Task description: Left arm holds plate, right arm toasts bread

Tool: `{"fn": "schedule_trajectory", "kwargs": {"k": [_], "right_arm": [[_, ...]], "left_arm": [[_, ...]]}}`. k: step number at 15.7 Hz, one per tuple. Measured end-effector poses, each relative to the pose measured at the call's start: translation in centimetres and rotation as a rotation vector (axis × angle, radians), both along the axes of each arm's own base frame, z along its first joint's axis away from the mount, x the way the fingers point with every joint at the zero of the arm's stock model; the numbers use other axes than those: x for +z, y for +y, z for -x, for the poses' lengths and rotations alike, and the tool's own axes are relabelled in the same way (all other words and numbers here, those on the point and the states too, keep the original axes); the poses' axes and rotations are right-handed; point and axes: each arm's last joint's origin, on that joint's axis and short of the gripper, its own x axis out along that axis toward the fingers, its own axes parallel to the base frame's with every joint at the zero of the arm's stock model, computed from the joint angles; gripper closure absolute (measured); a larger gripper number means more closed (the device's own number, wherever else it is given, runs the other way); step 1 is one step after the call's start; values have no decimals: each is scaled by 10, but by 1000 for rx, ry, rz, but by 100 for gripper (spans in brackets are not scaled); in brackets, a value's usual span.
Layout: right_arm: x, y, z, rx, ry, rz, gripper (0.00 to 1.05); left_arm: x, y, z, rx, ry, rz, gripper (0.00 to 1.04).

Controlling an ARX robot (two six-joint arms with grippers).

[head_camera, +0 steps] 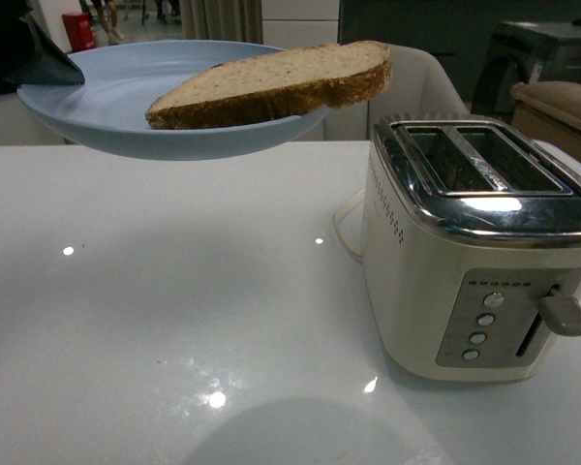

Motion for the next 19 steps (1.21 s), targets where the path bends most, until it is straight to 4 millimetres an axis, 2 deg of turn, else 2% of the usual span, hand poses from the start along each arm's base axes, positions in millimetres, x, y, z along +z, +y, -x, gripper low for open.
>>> {"fn": "schedule_trajectory", "kwargs": {"k": [2, 4, 6, 10, 15, 19], "right_arm": [[-5, 19, -22, 128, 61, -57, 6], [-25, 45, -39, 295, 182, -169, 6], [-37, 63, -51, 409, 233, -310, 6], [-49, 97, -65, 632, 296, -657, 6], [-76, 128, -83, 626, 439, -807, 6], [-82, 144, -93, 647, 459, -852, 6]], "left_arm": [[0, 0, 0, 0, 0, 0, 102], [0, 0, 0, 0, 0, 0, 102], [0, 0, 0, 0, 1, 0, 102], [0, 0, 0, 0, 1, 0, 102], [0, 0, 0, 0, 0, 0, 102], [0, 0, 0, 0, 0, 0, 102]]}}
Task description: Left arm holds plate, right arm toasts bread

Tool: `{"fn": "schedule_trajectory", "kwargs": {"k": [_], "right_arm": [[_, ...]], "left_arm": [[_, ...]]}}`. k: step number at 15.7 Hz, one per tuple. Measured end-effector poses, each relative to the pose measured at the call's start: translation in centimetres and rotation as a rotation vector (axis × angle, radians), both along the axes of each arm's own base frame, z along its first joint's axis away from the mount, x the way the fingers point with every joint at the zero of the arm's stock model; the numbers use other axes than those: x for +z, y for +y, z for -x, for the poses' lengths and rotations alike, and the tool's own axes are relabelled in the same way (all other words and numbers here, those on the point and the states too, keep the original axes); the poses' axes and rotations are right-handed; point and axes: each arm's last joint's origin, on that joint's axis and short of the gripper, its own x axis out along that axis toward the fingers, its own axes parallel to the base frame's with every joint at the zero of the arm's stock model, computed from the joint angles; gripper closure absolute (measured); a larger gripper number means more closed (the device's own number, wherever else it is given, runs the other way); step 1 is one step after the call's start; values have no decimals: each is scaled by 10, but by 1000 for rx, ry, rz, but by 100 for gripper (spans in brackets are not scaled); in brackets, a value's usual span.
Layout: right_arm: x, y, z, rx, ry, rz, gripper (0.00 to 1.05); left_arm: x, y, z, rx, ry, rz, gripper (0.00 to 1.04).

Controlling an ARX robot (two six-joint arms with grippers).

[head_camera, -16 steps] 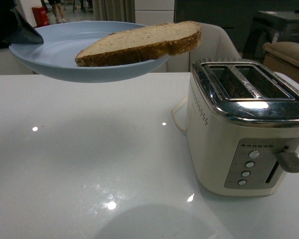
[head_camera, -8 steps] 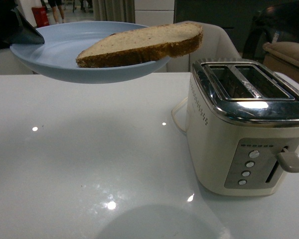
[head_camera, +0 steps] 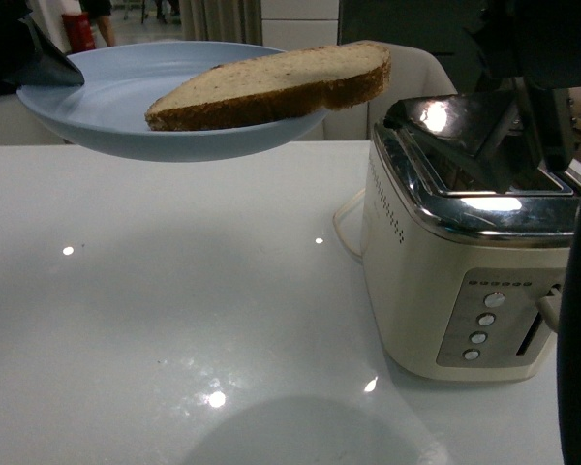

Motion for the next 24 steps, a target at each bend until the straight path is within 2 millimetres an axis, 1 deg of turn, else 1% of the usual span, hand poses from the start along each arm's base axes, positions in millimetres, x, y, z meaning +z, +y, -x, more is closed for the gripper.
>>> {"fn": "schedule_trajectory", "kwargs": {"k": [1, 2, 7, 9, 11, 12, 19, 20, 22, 24], "right_arm": [[-2, 7, -2, 11, 16, -3, 6], [-1, 7, -3, 7, 17, -3, 9], [0, 6, -4, -3, 18, -1, 61], [0, 6, -4, -5, 18, -1, 85], [0, 6, -4, -4, 18, 0, 100], [0, 6, -4, -4, 18, 0, 102], [2, 6, -3, -16, 22, 10, 102], [5, 5, -2, -20, 15, 13, 102], [18, 2, 3, -59, -31, 44, 102], [28, -2, 10, -124, -88, 136, 102]], "left_arm": [[0, 0, 0, 0, 0, 0, 102], [0, 0, 0, 0, 0, 0, 102], [0, 0, 0, 0, 0, 0, 102], [0, 0, 0, 0, 0, 0, 102], [0, 0, 0, 0, 0, 0, 102], [0, 0, 0, 0, 0, 0, 102], [0, 0, 0, 0, 0, 0, 102], [0, 0, 0, 0, 0, 0, 102], [0, 0, 0, 0, 0, 0, 102], [0, 0, 0, 0, 0, 0, 102]]}}
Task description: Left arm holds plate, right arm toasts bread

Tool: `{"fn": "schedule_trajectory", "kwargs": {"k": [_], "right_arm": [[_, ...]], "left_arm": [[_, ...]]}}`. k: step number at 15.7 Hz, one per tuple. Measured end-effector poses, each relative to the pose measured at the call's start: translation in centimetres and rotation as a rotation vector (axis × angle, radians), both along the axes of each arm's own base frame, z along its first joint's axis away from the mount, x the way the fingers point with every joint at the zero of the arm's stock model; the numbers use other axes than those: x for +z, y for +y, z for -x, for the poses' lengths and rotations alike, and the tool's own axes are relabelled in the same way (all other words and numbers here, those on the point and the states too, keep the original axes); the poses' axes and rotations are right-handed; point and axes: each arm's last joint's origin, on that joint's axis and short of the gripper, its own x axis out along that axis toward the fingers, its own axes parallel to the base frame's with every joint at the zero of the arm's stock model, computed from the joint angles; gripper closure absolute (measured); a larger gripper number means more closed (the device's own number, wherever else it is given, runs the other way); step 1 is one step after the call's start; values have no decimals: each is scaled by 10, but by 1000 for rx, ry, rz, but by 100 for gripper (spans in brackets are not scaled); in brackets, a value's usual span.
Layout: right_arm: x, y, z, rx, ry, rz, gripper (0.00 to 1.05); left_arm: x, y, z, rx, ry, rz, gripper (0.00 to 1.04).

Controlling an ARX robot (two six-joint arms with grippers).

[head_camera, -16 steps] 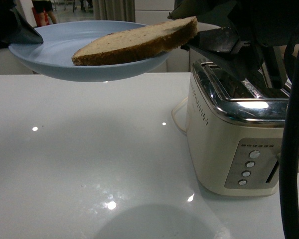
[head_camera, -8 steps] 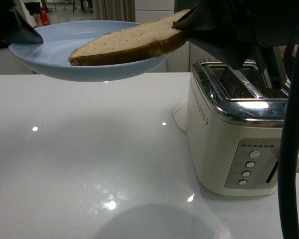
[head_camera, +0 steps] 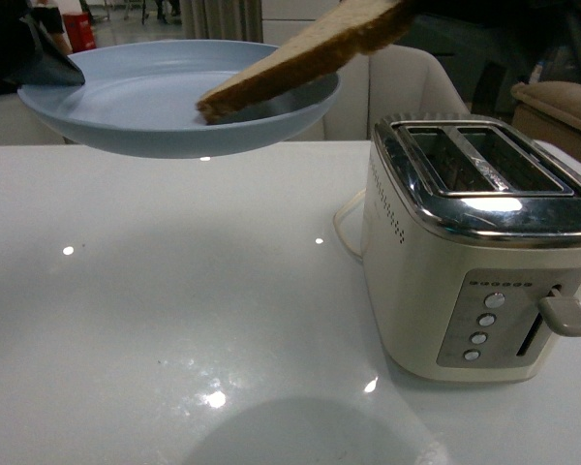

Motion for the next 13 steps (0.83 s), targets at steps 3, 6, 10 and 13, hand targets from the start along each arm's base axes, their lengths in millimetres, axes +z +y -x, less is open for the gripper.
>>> {"fn": "schedule_trajectory", "kwargs": {"k": [3, 6, 10, 13], "right_arm": [[14, -11, 8, -93, -100, 167, 102], [35, -30, 25, -222, -240, 333, 102], [41, -47, 42, -316, -329, 493, 102], [42, -52, 42, -323, -342, 551, 102]], "left_arm": [[0, 0, 0, 0, 0, 0, 102], [0, 0, 0, 0, 0, 0, 102], [0, 0, 0, 0, 0, 0, 102], [0, 0, 0, 0, 0, 0, 102]]}}
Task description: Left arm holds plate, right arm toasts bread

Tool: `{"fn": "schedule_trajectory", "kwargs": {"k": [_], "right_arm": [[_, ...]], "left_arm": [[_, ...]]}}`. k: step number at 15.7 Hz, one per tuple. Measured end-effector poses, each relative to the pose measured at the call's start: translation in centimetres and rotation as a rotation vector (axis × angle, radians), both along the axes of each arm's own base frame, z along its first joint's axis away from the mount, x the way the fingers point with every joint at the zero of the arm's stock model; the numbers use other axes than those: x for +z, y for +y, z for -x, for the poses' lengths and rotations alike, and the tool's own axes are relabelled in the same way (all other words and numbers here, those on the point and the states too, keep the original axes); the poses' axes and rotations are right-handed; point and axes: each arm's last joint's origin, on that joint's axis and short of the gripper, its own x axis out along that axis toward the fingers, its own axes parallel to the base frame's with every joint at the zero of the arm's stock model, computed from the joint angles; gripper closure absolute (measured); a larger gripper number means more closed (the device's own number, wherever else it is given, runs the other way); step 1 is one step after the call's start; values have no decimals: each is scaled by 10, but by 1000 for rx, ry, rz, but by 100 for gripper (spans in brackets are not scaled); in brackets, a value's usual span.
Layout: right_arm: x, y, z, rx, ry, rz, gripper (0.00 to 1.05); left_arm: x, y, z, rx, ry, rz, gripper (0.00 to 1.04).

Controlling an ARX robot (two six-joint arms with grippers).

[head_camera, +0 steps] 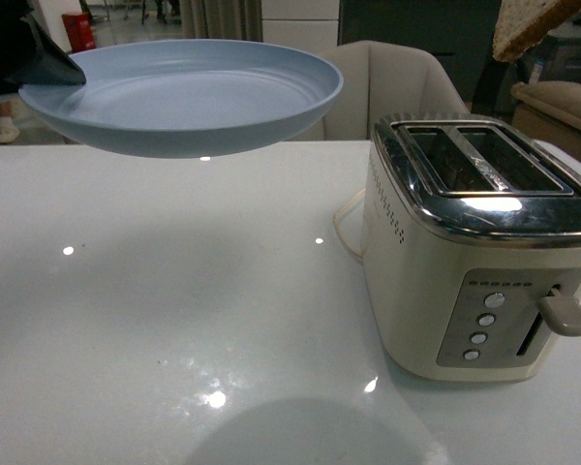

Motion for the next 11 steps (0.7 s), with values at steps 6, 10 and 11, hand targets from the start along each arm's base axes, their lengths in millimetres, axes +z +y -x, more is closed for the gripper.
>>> {"fn": "schedule_trajectory", "kwargs": {"k": [6, 10, 11], "right_arm": [[-20, -1, -40, 51, 236, 25, 102], [-33, 2, -58, 75, 313, 8, 102], [-35, 3, -60, 74, 325, 7, 102]], "left_arm": [[0, 0, 0, 0, 0, 0, 102], [0, 0, 0, 0, 0, 0, 102], [0, 0, 0, 0, 0, 0, 102]]}}
